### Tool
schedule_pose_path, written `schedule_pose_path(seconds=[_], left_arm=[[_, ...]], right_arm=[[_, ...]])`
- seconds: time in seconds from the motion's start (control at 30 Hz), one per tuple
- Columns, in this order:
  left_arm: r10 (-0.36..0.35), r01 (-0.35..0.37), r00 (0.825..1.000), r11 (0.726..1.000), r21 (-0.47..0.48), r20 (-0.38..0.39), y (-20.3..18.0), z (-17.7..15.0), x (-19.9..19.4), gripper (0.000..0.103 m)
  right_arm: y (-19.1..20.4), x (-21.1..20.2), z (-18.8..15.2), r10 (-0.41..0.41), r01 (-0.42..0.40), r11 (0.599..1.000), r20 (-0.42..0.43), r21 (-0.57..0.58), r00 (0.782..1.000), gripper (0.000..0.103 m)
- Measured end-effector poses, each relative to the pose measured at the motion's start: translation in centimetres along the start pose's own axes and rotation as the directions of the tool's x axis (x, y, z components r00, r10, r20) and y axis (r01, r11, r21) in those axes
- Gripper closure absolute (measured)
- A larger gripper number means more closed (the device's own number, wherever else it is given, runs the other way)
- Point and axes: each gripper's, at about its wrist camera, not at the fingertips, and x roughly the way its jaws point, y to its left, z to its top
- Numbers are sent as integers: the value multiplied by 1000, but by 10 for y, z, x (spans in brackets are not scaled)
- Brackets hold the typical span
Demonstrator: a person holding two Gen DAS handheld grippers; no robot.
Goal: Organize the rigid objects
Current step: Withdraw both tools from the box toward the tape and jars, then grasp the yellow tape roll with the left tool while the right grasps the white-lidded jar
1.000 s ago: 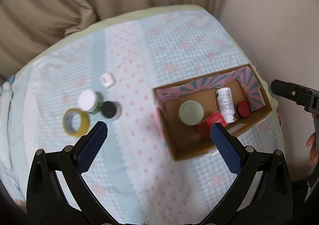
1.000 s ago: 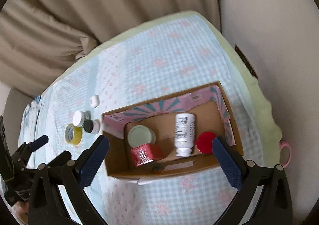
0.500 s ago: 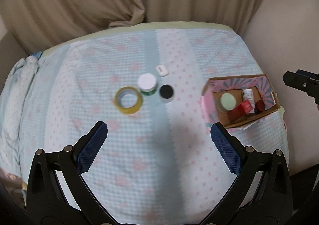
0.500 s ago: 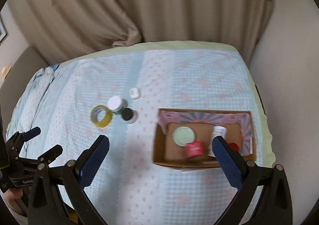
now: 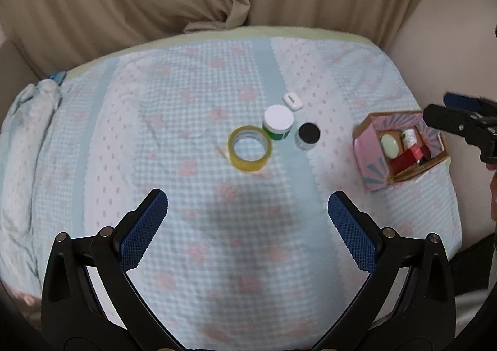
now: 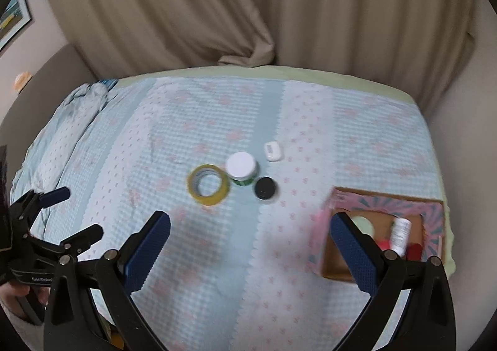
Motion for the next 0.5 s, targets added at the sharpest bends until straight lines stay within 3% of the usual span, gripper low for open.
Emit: schedule_pose_path(seconds=[0.23,0.5], left_arm=[[-25,31,996,997,65,-91,30,17,76,0],[-28,54,985,988,146,-170,19,23,190,0]], right_arm=[[24,66,26,27,-35,992,-68,-120,997,0],[10,182,49,6,-75,940,-203,-332,979,0]])
